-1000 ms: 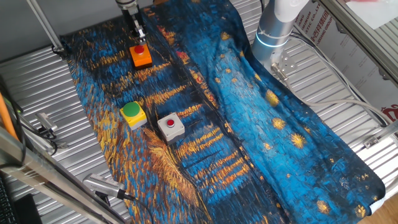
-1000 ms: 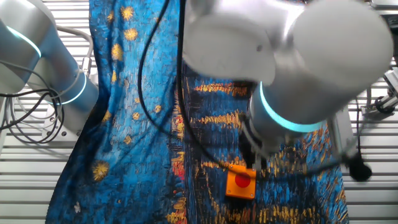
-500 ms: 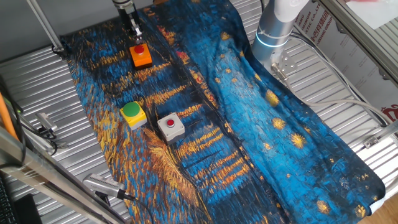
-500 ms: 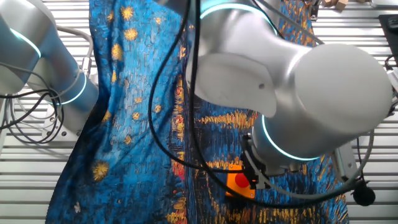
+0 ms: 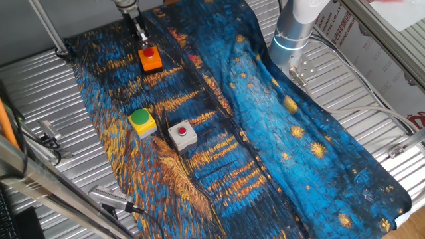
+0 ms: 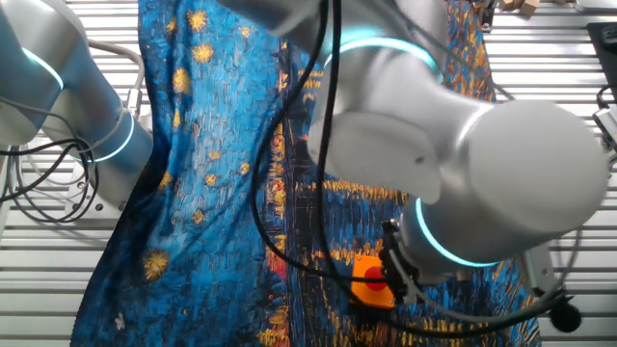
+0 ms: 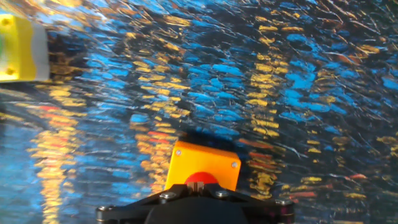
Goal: Press three buttons from left to right in sequence
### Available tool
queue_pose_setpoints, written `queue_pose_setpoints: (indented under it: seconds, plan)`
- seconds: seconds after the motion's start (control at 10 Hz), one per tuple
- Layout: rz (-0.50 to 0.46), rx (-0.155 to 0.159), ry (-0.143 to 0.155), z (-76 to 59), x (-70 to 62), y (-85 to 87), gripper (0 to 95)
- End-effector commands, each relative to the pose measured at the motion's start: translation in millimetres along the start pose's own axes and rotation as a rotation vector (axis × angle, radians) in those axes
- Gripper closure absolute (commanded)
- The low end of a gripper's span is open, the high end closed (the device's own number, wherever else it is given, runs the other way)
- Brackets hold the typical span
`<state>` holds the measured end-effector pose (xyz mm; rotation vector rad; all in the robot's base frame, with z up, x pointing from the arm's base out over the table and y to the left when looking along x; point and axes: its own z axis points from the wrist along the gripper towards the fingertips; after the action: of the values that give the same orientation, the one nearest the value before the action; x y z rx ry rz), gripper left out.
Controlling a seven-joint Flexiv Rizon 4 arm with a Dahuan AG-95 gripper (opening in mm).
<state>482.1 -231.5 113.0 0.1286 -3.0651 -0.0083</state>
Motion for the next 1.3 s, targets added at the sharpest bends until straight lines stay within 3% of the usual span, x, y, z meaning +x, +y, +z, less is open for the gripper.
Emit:
queue_pose_setpoints:
  seconds: [0.1,0.3,0.4,0.5,0.6,0.8,1.0,1.3]
  plan:
    - [0.006,-0.007,0.0,13.5,-5.0,-3.2,95.0]
    - [0.009,-0.006,-0.009,34.3,-8.9,-6.0,95.0]
    - [0.017,-0.019,-0.039,42.4,-10.7,-6.3,95.0]
    - [-0.021,-0.006,-0.125,45.1,-12.4,-6.8,95.0]
    - [0.0,-0.011,-0.047,41.2,-11.8,-6.4,95.0]
    - [-0.001,-0.006,-0.007,15.2,-10.5,-4.6,95.0]
    - [0.007,-0.006,0.007,-9.1,-11.2,-1.0,95.0]
    - [0.009,-0.012,0.006,-22.8,-7.8,5.3,95.0]
